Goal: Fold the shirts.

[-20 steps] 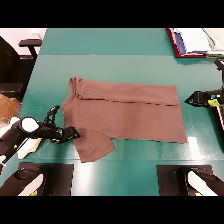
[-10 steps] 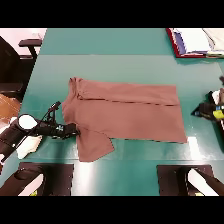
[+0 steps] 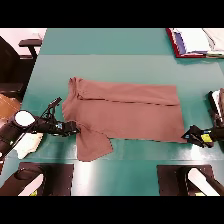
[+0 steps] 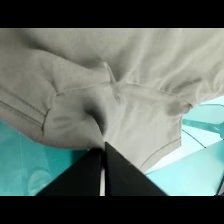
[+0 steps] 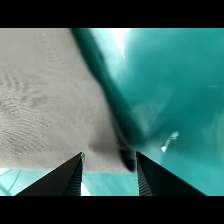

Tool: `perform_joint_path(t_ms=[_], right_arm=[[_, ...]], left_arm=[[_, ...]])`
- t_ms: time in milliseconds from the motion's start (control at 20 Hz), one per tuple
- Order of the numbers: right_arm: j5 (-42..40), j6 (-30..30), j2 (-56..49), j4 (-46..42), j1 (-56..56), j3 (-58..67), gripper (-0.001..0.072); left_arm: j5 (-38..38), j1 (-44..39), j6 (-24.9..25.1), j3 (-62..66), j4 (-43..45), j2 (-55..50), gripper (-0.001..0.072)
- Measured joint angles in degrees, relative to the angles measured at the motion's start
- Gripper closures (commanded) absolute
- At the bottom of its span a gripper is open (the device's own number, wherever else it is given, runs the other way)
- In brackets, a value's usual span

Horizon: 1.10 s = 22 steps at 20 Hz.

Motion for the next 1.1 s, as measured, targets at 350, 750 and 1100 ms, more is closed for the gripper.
perform_joint_path(t_ms=[350, 750, 1100], right_arm=[[-1.53, -1.11, 0.0, 1.27, 5.81, -0.61, 0.0696], [7.93, -0.87, 9.33, -7.5, 11.37, 8.22, 0.0697], [9.73, 2.75, 9.44, -12.44, 17.57, 17.46, 0.0698]], left_arm=[[-3.34, 0.0, 0.44, 0.76, 2.16, 0.02, 0.0684], [-14.36, 0.0, -1.66, 3.32, 5.53, 8.72, 0.0685], [-17.55, -0.04, -2.78, 12.85, 8.83, 8.74, 0.0684]])
